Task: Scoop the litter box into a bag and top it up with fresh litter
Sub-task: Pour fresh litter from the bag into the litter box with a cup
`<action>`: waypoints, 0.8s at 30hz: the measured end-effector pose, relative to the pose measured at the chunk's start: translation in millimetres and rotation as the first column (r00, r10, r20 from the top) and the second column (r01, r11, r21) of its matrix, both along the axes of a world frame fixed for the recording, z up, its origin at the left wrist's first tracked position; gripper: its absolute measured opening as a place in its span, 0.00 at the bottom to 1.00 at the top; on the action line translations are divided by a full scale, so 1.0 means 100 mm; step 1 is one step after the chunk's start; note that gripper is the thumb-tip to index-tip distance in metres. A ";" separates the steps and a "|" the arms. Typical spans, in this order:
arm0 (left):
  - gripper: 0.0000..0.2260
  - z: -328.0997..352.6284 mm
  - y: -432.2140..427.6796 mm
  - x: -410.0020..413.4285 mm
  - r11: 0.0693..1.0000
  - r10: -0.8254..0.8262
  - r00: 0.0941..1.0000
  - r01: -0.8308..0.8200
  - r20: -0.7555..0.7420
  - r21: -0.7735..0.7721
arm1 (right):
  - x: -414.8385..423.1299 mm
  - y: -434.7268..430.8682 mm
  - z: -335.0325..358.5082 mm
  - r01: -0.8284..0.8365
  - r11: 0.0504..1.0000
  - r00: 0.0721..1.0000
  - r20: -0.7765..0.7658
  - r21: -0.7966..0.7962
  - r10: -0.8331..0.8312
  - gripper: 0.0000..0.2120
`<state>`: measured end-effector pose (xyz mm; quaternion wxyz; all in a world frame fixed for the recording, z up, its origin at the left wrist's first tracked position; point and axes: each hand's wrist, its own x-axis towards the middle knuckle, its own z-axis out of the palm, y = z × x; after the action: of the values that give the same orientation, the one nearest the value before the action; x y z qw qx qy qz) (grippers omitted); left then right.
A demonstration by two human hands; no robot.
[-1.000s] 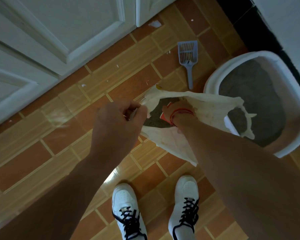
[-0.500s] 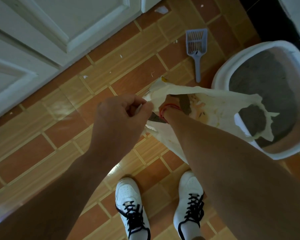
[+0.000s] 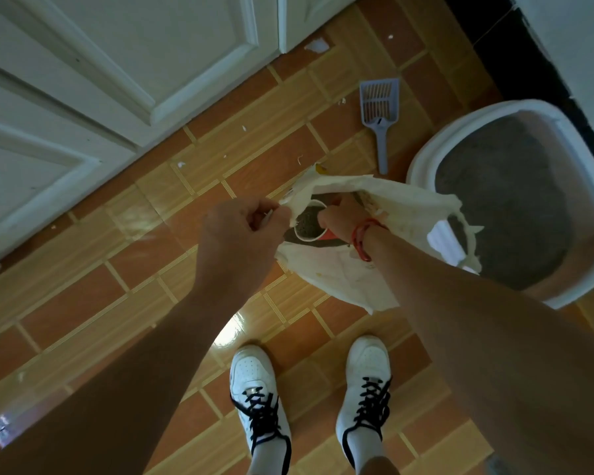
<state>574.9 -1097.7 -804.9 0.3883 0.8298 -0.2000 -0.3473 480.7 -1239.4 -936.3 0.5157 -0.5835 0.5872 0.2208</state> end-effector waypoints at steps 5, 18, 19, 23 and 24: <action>0.07 0.13 0.00 -0.09 0.997 0.080 0.996 -0.079 -0.036 0.026 | -0.06 -0.07 0.49 0.033 0.999 0.999 0.026 0.007 -0.033 0.19; 0.06 0.41 -0.01 -0.44 0.965 0.214 0.973 -0.196 -0.092 0.175 | -0.53 -0.13 1.56 0.066 0.984 0.958 0.264 0.168 -0.109 0.19; 0.07 0.43 -0.03 -0.47 0.964 0.210 0.974 -0.192 -0.086 0.184 | -0.56 -0.15 1.62 0.082 0.981 0.950 0.283 0.175 -0.130 0.17; 0.10 0.45 -0.11 -0.54 0.963 0.198 0.977 -0.178 -0.082 0.203 | -0.70 -0.27 1.87 0.192 0.959 0.909 0.330 0.211 -0.255 0.14; 0.10 0.44 -0.13 -0.56 0.962 0.199 0.976 -0.178 -0.086 0.207 | -0.73 -0.30 1.92 0.219 0.949 0.897 0.335 0.227 -0.287 0.14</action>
<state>518.9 -1110.8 -760.5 0.3450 0.8600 -0.0633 -0.3705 407.7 -1269.7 -744.3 0.6912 -0.4825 0.5300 0.0927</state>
